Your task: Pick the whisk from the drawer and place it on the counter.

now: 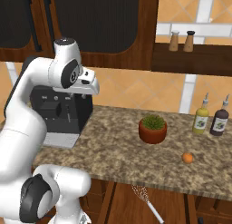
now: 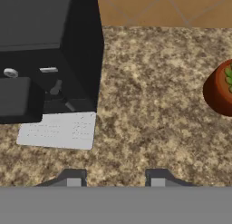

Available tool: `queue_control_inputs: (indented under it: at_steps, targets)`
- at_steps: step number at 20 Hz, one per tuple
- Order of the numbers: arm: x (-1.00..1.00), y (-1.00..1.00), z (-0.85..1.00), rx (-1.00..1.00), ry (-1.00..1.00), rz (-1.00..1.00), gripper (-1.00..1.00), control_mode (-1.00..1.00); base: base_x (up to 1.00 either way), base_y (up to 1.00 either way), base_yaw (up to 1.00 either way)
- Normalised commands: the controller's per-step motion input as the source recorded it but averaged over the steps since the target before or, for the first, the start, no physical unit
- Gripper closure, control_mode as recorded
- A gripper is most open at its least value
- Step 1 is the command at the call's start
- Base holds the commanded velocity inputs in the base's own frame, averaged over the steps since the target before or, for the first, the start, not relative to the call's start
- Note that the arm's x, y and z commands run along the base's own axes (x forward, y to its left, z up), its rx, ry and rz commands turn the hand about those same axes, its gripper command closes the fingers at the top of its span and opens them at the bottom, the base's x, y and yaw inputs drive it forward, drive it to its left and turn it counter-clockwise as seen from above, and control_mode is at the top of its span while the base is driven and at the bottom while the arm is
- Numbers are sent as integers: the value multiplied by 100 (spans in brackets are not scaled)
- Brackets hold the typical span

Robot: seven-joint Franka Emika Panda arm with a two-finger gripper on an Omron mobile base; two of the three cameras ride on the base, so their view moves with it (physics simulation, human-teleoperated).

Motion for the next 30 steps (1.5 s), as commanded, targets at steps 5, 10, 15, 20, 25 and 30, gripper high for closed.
queue_control_inputs:
  at_steps: [5,10,15,20,25,30]
  targets:
    - [-18,-45,-17,0,0,0,-100,-100,0,0,0]
    - [-95,-100,-44,0,0,-12,-100,-100,0,0,0]
    - [-90,-100,-58,0,6,-23,-100,-100,0,0,0]
    - [-100,-100,-73,0,6,-26,-100,-100,0,0,0]
    - [-99,-100,-80,0,10,-28,-100,-100,0,0,0]
    - [-55,-94,-67,0,2,-6,-100,-100,0,0,0]
